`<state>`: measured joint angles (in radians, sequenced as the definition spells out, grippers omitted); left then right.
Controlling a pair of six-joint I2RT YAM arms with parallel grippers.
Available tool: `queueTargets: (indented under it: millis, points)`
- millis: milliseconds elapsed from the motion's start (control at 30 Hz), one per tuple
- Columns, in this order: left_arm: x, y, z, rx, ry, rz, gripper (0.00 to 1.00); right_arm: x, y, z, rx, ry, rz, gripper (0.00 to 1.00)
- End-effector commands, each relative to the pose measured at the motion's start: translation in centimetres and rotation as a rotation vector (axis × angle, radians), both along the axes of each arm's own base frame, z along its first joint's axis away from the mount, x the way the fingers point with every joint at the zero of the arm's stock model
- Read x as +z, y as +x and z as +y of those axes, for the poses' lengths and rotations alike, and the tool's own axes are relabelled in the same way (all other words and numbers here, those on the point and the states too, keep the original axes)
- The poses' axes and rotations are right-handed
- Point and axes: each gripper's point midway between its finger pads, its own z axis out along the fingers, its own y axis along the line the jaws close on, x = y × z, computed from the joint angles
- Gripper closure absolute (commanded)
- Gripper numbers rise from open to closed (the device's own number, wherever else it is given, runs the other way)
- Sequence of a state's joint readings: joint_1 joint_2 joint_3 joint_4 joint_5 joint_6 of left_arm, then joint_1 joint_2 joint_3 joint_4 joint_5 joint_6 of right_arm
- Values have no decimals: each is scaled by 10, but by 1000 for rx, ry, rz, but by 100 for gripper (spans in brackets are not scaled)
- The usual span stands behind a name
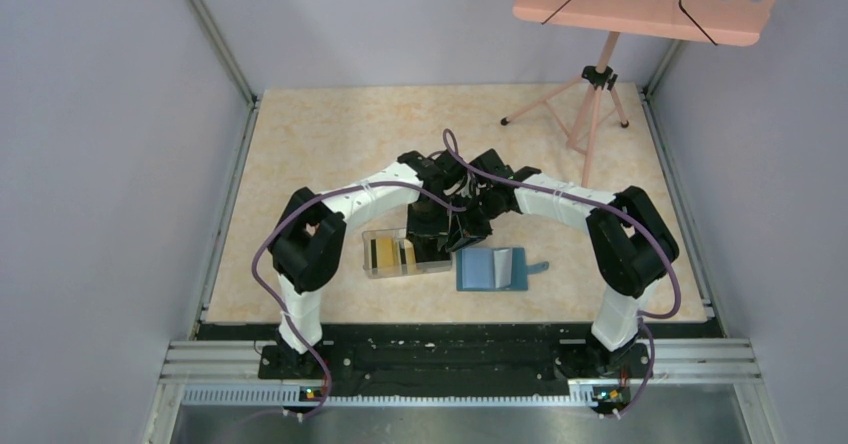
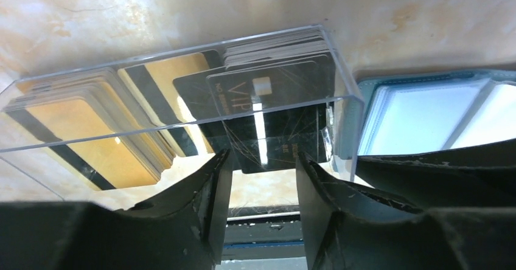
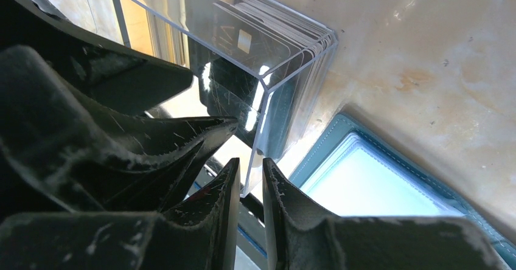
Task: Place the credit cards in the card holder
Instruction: Pick up the credit card from the storage box.
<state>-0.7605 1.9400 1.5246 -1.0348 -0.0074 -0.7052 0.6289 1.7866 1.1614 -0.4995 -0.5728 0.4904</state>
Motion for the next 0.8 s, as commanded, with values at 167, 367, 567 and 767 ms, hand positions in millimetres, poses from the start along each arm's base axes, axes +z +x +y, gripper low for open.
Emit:
queueTargets:
  millis: [167, 367, 567, 767]
  points:
    - [-5, 1, 23, 35, 104, -35, 40, 37, 14, 13, 20, 85, -104, 80]
    - [-21, -5, -1, 20, -41, 7, 43, 37, 14, 13, 20, 85, -104, 80]
    - [-23, -3, -15, 14, -94, 17, 61, 37, 14, 12, 20, 84, -105, 80]
    - [-12, 1, -18, 8, -103, -3, 100, 38, 14, 11, 20, 84, -107, 80]
